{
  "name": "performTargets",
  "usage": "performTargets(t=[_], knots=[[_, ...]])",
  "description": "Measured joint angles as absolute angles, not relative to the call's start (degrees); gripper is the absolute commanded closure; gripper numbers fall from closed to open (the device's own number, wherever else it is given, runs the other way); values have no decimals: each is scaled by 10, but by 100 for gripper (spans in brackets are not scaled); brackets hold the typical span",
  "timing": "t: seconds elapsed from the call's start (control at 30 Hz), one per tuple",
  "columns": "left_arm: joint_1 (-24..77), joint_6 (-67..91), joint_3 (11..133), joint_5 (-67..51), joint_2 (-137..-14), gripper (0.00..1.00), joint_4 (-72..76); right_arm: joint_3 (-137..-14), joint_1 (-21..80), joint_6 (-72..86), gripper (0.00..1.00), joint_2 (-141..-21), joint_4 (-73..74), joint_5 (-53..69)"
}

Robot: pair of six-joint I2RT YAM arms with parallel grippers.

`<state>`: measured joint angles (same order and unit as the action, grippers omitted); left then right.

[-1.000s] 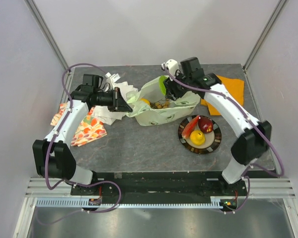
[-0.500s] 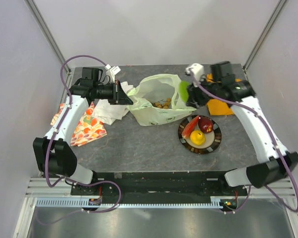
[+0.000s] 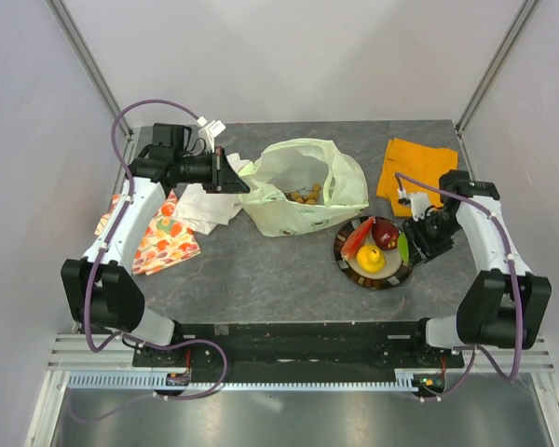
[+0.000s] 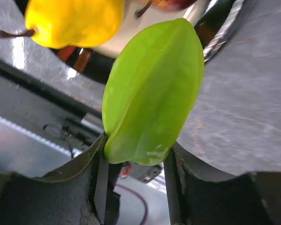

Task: Take the fake fruits out of the plastic bag
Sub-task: Place the fake fruit on the plate.

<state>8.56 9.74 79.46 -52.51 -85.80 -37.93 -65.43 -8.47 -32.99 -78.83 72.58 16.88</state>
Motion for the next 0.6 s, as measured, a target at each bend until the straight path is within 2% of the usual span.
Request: performTargets(t=[0.2, 0.23, 0.3, 0.4, 0.43, 0.6], knots=[[85, 97, 795, -524, -858, 98, -379, -625, -85, -313, 66, -862, 734, 183], [85, 97, 795, -524, -858, 98, -379, -624, -85, -310, 59, -874, 732, 184], [85, 97, 795, -523, -858, 98, -379, -624, -85, -305, 51, -896, 728, 188], [85, 97, 795, -521, -858, 99, -378, -624, -85, -300, 33, -926, 721, 199], [85, 97, 795, -521, -858, 99, -378, -624, -85, -299, 2, -936, 718, 204], [85, 97, 795, -520, -858, 98, -378, -632, -85, -305, 2, -980, 719, 227]])
